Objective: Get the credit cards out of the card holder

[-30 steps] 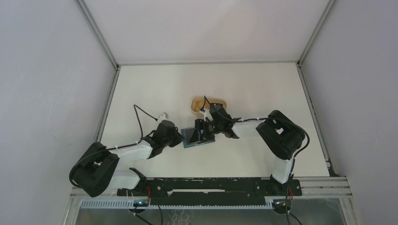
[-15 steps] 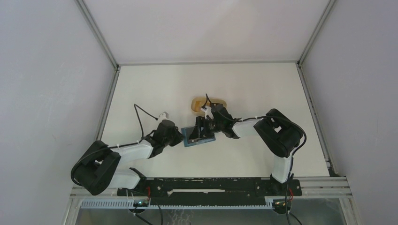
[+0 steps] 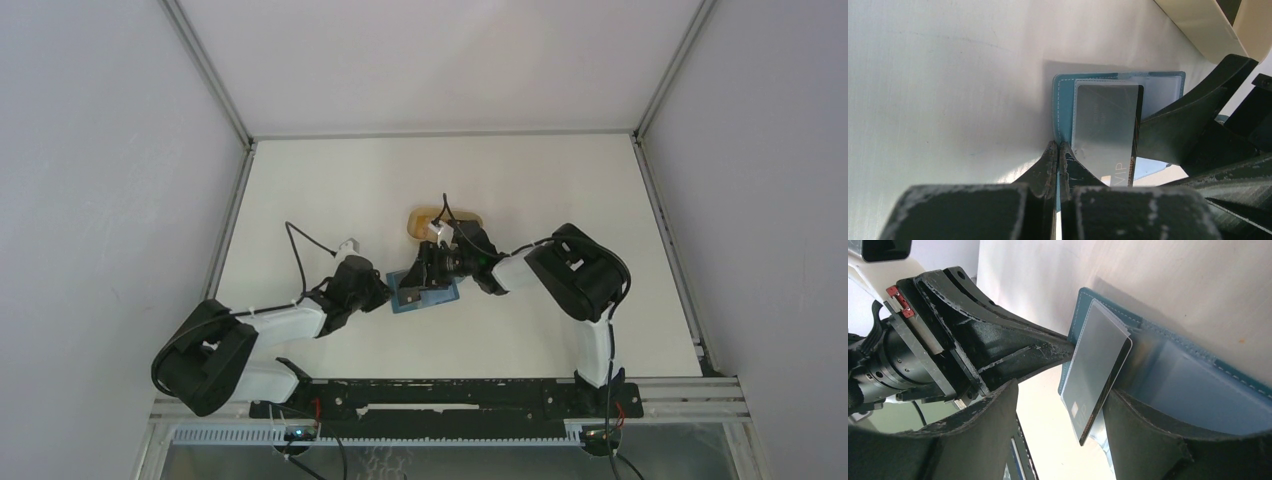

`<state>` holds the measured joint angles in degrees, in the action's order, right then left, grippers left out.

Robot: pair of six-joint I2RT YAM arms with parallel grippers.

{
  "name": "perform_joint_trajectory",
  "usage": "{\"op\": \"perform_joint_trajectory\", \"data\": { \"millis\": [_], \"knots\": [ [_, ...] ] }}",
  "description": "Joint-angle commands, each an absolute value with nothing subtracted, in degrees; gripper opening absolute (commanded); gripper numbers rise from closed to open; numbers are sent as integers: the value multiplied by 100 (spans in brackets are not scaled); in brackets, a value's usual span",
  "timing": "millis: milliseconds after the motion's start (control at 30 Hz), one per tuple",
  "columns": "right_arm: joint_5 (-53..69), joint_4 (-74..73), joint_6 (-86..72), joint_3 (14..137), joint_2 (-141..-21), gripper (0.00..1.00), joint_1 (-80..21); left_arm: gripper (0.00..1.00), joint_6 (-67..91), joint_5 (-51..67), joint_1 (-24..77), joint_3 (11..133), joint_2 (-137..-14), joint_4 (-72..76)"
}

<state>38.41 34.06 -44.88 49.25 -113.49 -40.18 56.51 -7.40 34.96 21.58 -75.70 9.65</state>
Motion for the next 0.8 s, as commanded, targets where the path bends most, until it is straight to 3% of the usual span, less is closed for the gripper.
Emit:
{"op": "perform_joint_trajectory", "data": {
  "millis": [0, 767],
  "knots": [
    [4208, 3846, -4750, 5149, -11645, 71, -4067, 0, 5385, -855, 3485, 1995, -7776, -26],
    [4610, 3358, -4476, 4999, -11249, 66, -3611, 0, 5414, -803, 3488, 1933, -7774, 171]
  ]
}}
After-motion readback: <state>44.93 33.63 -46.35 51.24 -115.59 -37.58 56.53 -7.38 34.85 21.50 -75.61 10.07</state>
